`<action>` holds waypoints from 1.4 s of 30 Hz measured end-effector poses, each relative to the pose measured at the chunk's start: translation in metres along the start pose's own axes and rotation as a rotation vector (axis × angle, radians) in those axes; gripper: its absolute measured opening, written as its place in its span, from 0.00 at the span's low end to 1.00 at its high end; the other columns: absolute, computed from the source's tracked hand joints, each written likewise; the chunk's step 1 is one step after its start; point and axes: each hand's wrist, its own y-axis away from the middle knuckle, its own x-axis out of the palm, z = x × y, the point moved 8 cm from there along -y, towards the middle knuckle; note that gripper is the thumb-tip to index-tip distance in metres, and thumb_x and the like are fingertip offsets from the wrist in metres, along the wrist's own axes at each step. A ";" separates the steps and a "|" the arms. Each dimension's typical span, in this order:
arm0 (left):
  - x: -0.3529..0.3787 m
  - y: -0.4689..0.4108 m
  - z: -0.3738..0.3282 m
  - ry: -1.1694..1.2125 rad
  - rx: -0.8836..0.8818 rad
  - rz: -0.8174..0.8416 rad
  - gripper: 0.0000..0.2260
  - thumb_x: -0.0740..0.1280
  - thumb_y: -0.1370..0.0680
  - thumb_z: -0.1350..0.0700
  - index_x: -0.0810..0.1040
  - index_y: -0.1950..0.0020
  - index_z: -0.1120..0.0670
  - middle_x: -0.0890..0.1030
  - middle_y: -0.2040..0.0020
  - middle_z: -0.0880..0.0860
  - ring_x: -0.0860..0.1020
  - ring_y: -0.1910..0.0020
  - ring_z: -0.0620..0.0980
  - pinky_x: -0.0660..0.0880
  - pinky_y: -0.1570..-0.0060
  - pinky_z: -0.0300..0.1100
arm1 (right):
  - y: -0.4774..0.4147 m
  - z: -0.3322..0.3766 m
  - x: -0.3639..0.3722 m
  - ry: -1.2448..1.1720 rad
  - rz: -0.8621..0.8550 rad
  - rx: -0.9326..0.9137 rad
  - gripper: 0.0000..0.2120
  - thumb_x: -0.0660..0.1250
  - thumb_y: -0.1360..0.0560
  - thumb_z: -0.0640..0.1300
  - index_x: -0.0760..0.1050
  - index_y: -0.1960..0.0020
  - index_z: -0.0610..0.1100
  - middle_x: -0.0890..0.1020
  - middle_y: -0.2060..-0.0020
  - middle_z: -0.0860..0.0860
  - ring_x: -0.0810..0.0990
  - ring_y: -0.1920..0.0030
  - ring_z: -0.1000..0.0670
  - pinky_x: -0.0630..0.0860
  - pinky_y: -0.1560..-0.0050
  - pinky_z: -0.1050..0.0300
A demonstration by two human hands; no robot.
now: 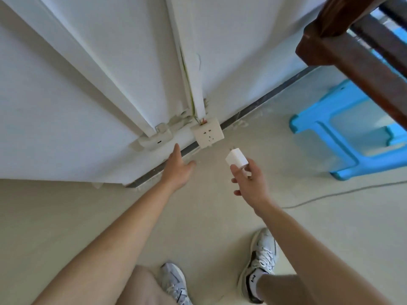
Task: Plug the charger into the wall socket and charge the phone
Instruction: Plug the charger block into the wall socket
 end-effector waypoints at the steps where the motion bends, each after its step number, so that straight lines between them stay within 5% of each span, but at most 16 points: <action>1: 0.005 -0.014 0.004 0.029 0.006 -0.004 0.38 0.65 0.20 0.47 0.42 0.19 0.49 0.50 0.18 0.53 0.55 0.21 0.54 0.59 0.25 0.57 | -0.013 0.000 0.002 0.034 0.001 -0.053 0.13 0.67 0.22 0.53 0.71 0.38 0.57 0.78 0.51 0.56 0.83 0.62 0.60 0.78 0.72 0.62; 5: 0.021 -0.057 0.001 0.169 0.102 -0.043 0.38 0.67 0.22 0.46 0.47 0.19 0.47 0.56 0.19 0.50 0.59 0.22 0.51 0.63 0.26 0.56 | -0.052 -0.001 0.007 0.135 -0.022 -0.224 0.14 0.69 0.22 0.50 0.70 0.38 0.59 0.79 0.51 0.53 0.84 0.61 0.53 0.77 0.75 0.64; 9: 0.023 -0.079 -0.010 0.185 0.329 -0.129 0.23 0.67 0.20 0.55 0.65 0.27 0.50 0.72 0.28 0.47 0.70 0.29 0.48 0.68 0.39 0.39 | -0.071 -0.009 0.019 0.177 -0.057 -0.329 0.17 0.69 0.22 0.50 0.72 0.34 0.56 0.80 0.51 0.56 0.84 0.59 0.54 0.80 0.74 0.63; 15: 0.019 -0.093 -0.016 0.251 0.529 -0.156 0.14 0.69 0.22 0.61 0.73 0.38 0.51 0.80 0.46 0.42 0.80 0.49 0.38 0.77 0.47 0.37 | -0.076 -0.007 0.029 0.447 -0.072 -0.555 0.19 0.66 0.20 0.51 0.72 0.30 0.49 0.73 0.47 0.52 0.79 0.50 0.46 0.83 0.53 0.44; 18: 0.018 -0.092 -0.011 0.253 0.589 -0.157 0.16 0.71 0.22 0.59 0.74 0.37 0.50 0.79 0.43 0.43 0.80 0.54 0.30 0.79 0.52 0.32 | -0.075 0.004 0.021 0.571 -0.101 -0.633 0.18 0.66 0.20 0.51 0.73 0.31 0.49 0.78 0.47 0.50 0.78 0.52 0.49 0.75 0.53 0.63; 20: 0.016 -0.088 -0.004 0.285 0.592 -0.201 0.19 0.71 0.22 0.59 0.74 0.33 0.51 0.75 0.39 0.48 0.80 0.55 0.30 0.77 0.59 0.27 | -0.074 0.015 0.020 0.633 -0.117 -0.668 0.19 0.66 0.20 0.51 0.72 0.31 0.49 0.78 0.48 0.53 0.75 0.56 0.52 0.67 0.59 0.75; 26: 0.017 -0.086 -0.004 0.437 0.607 -0.269 0.20 0.71 0.23 0.58 0.72 0.32 0.49 0.77 0.44 0.52 0.84 0.59 0.45 0.79 0.63 0.33 | -0.080 0.032 0.030 0.571 -0.211 -0.707 0.18 0.66 0.21 0.55 0.69 0.33 0.54 0.80 0.51 0.55 0.78 0.57 0.54 0.66 0.63 0.74; 30: 0.027 -0.078 -0.009 0.521 0.581 -0.334 0.14 0.73 0.23 0.56 0.71 0.43 0.48 0.80 0.49 0.47 0.85 0.59 0.48 0.82 0.62 0.40 | -0.077 0.029 0.028 0.560 -0.280 -0.743 0.19 0.66 0.21 0.55 0.71 0.32 0.52 0.85 0.48 0.49 0.78 0.57 0.54 0.66 0.64 0.73; 34: 0.034 -0.082 0.006 0.718 0.355 -0.343 0.06 0.72 0.23 0.54 0.76 0.55 0.49 0.82 0.57 0.45 0.86 0.58 0.53 0.80 0.59 0.40 | -0.078 0.039 0.030 0.576 -0.277 -0.754 0.18 0.68 0.21 0.53 0.73 0.33 0.50 0.80 0.56 0.55 0.77 0.60 0.55 0.66 0.65 0.78; 38: 0.034 -0.086 0.009 0.685 0.288 -0.299 0.02 0.69 0.21 0.53 0.80 0.53 0.47 0.82 0.52 0.45 0.82 0.47 0.53 0.80 0.43 0.50 | -0.084 0.046 0.045 0.598 -0.275 -0.785 0.19 0.68 0.20 0.50 0.73 0.32 0.45 0.82 0.55 0.54 0.76 0.61 0.55 0.66 0.66 0.76; 42: 0.035 -0.087 0.009 0.684 0.291 -0.195 0.08 0.66 0.19 0.56 0.80 0.42 0.47 0.81 0.47 0.43 0.82 0.52 0.44 0.80 0.55 0.34 | -0.098 0.048 0.057 0.545 -0.273 -0.719 0.20 0.67 0.20 0.50 0.70 0.31 0.44 0.82 0.53 0.51 0.80 0.57 0.49 0.72 0.59 0.60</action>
